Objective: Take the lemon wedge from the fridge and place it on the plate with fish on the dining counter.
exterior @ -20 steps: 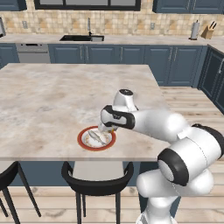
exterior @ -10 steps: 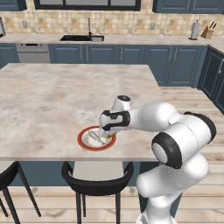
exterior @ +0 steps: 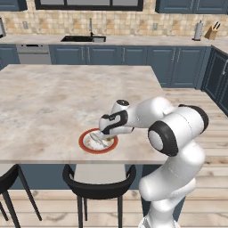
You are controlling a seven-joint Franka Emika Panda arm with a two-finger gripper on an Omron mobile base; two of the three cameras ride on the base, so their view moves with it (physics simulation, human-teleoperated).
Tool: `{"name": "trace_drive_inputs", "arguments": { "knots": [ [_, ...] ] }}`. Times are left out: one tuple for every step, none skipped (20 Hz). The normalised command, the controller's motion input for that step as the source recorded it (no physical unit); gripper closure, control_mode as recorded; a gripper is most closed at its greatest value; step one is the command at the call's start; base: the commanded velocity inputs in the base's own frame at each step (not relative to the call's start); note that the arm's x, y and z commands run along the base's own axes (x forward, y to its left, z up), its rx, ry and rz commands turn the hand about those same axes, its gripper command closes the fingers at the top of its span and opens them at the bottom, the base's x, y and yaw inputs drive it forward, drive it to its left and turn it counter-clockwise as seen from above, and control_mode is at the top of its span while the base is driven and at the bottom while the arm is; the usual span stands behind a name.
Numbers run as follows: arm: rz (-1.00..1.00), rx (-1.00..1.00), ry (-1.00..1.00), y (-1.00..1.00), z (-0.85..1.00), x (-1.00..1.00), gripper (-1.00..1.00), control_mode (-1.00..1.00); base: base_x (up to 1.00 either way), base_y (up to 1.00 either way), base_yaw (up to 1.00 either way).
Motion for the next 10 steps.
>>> {"name": "trace_drive_inputs", "arguments": {
  "knots": [
    [0.0,0.0,0.0,0.24,-0.05,0.41,1.0,-1.0,0.0,0.0,0.0],
    [0.0,0.0,0.0,0.28,-0.04,0.45,1.0,-1.0,0.0,0.0,0.0],
    [0.0,0.0,0.0,0.3,-0.02,0.46,1.0,-1.0,0.0,0.0,0.0],
    [0.0,0.0,0.0,0.29,-0.03,0.5,1.0,-1.0,0.0,0.0,0.0],
    [0.0,0.0,0.0,0.26,-0.05,0.55,1.0,-1.0,0.0,0.0,0.0],
    [0.0,0.0,0.0,0.2,-0.07,0.59,1.0,-1.0,0.0,0.0,0.0],
    [0.0,0.0,0.0,0.16,-0.09,0.56,1.0,-1.0,0.0,0.0,0.0],
    [0.0,0.0,0.0,0.07,-0.1,0.47,1.0,-1.0,0.0,0.0,0.0],
    [0.0,0.0,0.0,0.02,-0.11,0.36,1.0,-1.0,0.0,0.0,0.0],
    [0.0,0.0,0.0,0.0,-0.08,0.3,-1.0,-1.0,0.0,0.0,0.0]
  ]
}}
